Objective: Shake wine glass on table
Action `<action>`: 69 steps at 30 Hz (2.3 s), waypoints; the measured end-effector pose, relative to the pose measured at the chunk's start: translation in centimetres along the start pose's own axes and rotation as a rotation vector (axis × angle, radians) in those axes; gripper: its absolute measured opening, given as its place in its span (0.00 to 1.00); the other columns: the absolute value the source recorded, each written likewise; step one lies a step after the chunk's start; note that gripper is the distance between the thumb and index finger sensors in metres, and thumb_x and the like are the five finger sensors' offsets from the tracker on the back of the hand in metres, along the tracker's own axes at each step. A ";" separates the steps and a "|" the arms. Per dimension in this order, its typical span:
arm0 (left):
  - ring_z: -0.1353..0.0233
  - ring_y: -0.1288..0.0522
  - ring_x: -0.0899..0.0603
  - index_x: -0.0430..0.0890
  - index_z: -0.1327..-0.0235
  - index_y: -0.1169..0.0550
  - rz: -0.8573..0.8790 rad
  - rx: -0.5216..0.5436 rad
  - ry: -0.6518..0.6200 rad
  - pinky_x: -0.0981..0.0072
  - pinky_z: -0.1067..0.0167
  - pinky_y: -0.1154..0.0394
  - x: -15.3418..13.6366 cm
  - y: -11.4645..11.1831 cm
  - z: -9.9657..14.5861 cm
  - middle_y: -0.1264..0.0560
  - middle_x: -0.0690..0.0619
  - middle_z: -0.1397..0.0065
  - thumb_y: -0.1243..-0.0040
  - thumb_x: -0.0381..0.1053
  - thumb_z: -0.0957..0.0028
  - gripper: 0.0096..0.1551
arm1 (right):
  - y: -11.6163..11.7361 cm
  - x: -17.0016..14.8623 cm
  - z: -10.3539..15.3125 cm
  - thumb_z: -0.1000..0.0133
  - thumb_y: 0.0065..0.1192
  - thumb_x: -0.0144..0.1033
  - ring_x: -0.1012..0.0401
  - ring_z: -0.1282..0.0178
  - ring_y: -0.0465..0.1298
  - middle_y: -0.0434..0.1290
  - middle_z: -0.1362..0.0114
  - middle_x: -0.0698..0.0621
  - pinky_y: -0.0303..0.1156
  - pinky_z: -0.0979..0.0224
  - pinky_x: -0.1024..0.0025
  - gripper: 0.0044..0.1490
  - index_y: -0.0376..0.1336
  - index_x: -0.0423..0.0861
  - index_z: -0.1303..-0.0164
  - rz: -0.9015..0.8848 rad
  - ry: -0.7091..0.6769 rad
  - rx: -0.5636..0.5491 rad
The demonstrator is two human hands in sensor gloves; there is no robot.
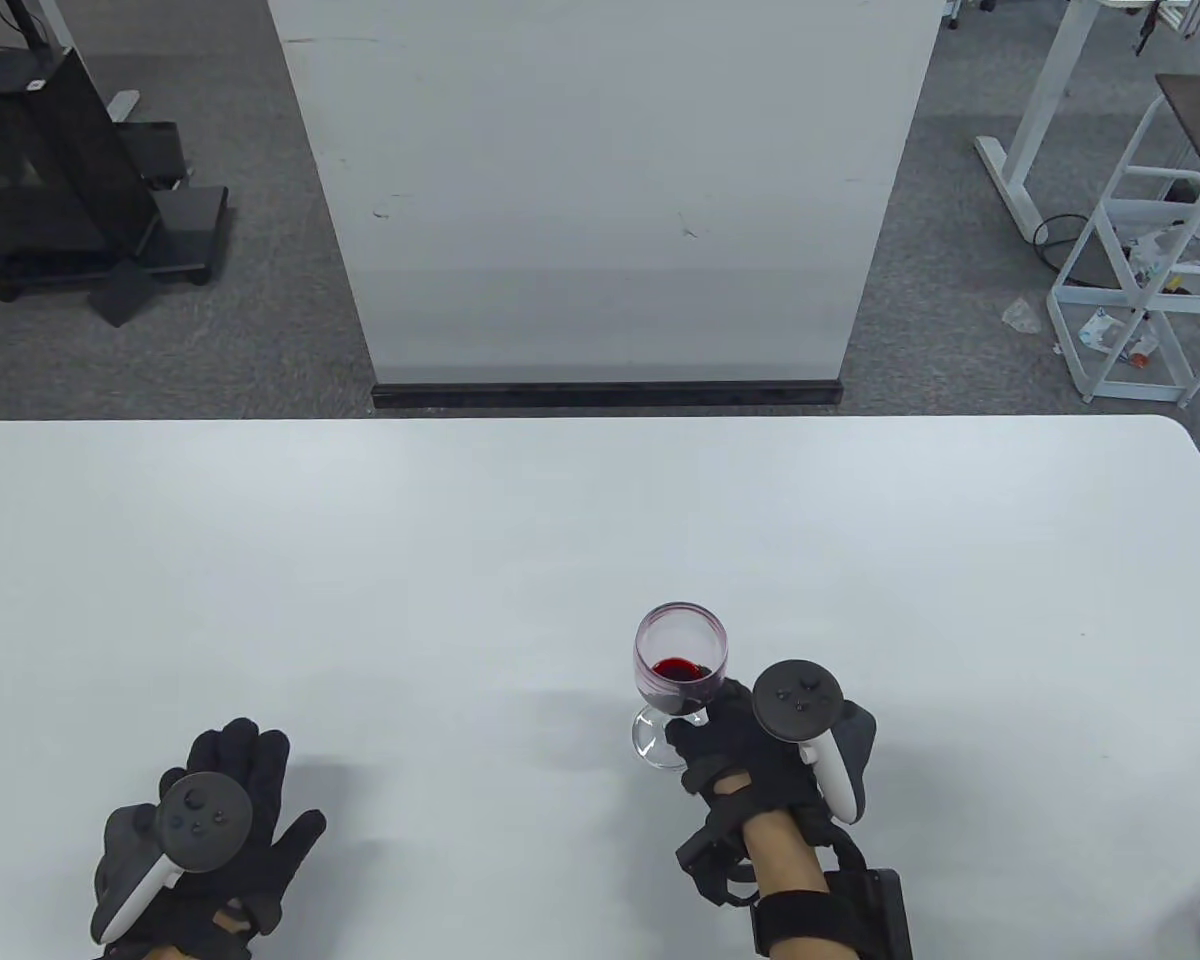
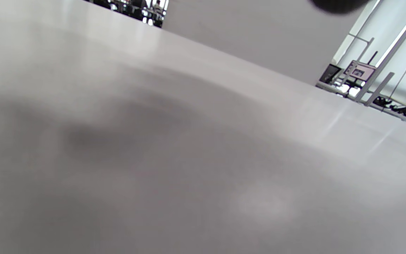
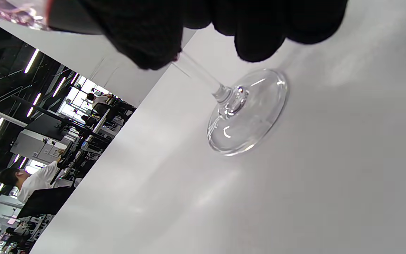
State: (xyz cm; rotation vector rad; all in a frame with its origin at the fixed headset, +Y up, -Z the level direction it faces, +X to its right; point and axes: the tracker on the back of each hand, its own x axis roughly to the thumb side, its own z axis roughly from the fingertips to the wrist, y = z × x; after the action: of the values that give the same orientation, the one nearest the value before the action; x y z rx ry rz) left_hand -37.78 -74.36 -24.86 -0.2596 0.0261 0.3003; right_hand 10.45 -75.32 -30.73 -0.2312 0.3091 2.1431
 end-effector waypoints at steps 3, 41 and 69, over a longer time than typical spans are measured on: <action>0.20 0.77 0.45 0.61 0.27 0.63 -0.005 -0.013 0.010 0.50 0.27 0.78 0.0 -0.1 -0.2 0.73 0.59 0.18 0.60 0.73 0.54 0.48 | 0.8 -0.5 -0.8 0.47 0.70 0.42 0.50 0.36 0.72 0.56 0.19 0.44 0.74 0.42 0.61 0.44 0.52 0.47 0.24 -0.085 0.015 0.031; 0.20 0.77 0.45 0.61 0.27 0.62 -0.030 -0.008 0.035 0.50 0.27 0.77 0.1 -0.2 0.0 0.73 0.58 0.19 0.60 0.73 0.54 0.48 | 2.0 -1.9 -2.0 0.43 0.64 0.44 0.50 0.41 0.73 0.61 0.21 0.45 0.73 0.45 0.59 0.32 0.59 0.47 0.30 -0.286 0.014 0.213; 0.20 0.77 0.45 0.61 0.27 0.62 -0.024 -0.009 0.025 0.50 0.27 0.78 0.1 -0.2 0.0 0.73 0.59 0.18 0.60 0.73 0.54 0.48 | 1.9 -2.0 -1.7 0.42 0.62 0.46 0.51 0.39 0.72 0.59 0.20 0.44 0.72 0.42 0.59 0.34 0.57 0.47 0.28 -0.299 0.019 0.138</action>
State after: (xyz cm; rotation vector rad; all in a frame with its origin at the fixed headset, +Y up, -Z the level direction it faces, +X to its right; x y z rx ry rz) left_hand -37.63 -74.56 -24.79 -0.2720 0.0463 0.2734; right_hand 10.09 -78.41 -31.51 -0.2044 0.4050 1.8183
